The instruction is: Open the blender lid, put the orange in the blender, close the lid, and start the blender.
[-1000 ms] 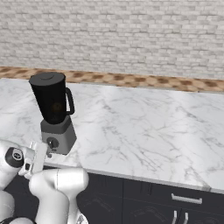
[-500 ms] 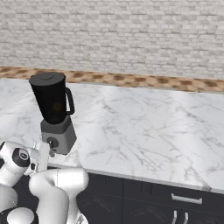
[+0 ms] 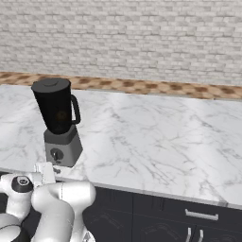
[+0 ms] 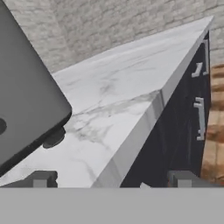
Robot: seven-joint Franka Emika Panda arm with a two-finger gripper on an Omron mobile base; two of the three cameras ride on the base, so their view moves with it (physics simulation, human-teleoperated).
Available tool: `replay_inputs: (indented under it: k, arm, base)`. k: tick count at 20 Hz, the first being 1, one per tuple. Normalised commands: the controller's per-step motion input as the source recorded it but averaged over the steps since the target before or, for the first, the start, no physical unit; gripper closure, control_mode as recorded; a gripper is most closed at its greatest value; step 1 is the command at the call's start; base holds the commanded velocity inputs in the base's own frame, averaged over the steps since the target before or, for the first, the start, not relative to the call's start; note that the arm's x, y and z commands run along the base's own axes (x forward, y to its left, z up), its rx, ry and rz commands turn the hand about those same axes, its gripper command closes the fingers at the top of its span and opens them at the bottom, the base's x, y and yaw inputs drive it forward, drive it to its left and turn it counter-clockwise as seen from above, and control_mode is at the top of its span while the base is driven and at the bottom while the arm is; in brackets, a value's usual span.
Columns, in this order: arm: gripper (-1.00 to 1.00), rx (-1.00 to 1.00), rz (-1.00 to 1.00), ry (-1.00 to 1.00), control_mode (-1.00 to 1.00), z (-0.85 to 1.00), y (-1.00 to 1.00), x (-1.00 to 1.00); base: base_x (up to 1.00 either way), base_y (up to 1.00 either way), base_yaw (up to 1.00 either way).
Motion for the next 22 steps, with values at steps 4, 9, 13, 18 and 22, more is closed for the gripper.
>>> replay_inputs:
  k: [4,9,13,18,22]
  arm:
    - [-1.0,-0.31,0.0,-0.27,-1.0,-0.05,0.04,0.15]
    - [-1.0,-0.27,0.01,-0.19,-1.0,0.0,0.04,0.21]
    - [-1.0,-0.16,0.05,-0.23,-1.0,-0.08,0.0,0.05]
    - [-1.0,-0.1,0.05,-0.19,-1.0,-0.01,0.0,0.07]
    - [-1.0,-0.07,0.06,-0.11,-1.0,-0.09,0.0,0.15]
  base:
    - [0.0,0.0,0.0]
    - [0.0,0.0,0.0]
    - [0.0,0.0,0.0]
    - [0.0,0.0,0.0]
    - [0.0,0.0,0.0]
